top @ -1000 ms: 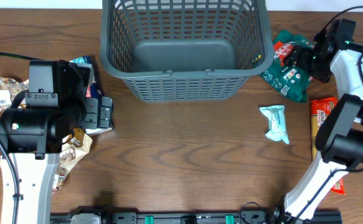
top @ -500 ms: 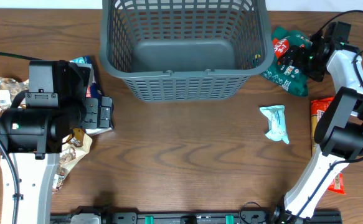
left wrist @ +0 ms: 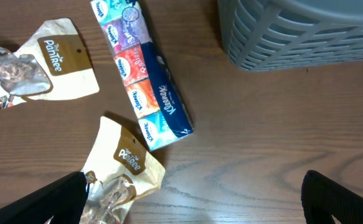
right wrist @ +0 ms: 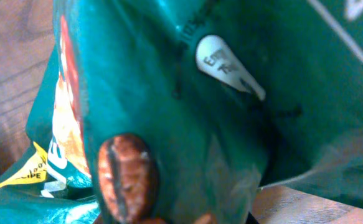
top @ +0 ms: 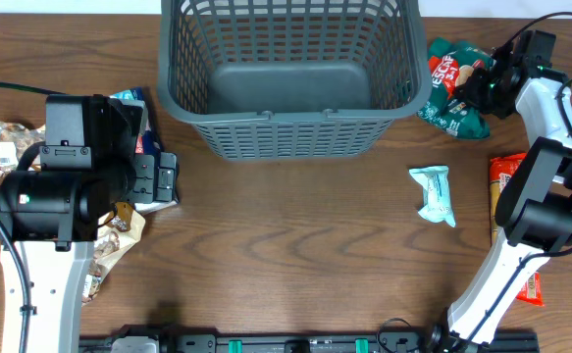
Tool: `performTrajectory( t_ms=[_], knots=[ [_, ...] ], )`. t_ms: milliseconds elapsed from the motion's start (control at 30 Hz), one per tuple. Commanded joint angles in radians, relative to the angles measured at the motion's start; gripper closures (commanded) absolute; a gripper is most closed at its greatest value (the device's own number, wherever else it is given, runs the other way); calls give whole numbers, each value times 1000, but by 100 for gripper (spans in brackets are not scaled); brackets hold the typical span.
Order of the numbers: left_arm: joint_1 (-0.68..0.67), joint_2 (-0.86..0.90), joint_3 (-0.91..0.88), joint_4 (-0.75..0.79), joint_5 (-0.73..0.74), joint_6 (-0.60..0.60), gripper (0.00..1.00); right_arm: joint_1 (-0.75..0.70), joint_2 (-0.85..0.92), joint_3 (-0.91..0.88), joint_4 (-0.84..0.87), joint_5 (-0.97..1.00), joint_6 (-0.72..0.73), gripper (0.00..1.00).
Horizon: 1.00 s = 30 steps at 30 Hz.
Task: Pack container
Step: 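Lift the green coffee bag and drop it into the basket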
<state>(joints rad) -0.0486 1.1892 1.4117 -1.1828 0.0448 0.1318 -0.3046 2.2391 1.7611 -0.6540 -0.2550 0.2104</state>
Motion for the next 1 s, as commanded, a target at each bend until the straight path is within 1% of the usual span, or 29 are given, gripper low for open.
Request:
performTrajectory(
  t_ms=[0,133,267,667,767,900,967],
  knots=[
    [-2,0,19,-6,-12,6,1,5,50,-24,-15,47,3,99],
    [-2,0,19,-6,-12,6,1,4,24,-24,-22,45,3,99],
    [-2,0,19,-6,-13,6,1,4,-64,-24,-32,45,3,99],
    [-2,-1,19,-6,-13,6,1,12,-548,-22,-87,95,-3,99],
    [-2,-1,19,-2,-12,6,1,40,-662,-21,-84,138,-23,98],
    [-2,-1,19,-2,-12,6,1,122,-801,-20,-45,243,-35,99],
    [-2,-1,19,-2,-12,6,1,185,-852,-20,0,253,-95,99]
  ],
)
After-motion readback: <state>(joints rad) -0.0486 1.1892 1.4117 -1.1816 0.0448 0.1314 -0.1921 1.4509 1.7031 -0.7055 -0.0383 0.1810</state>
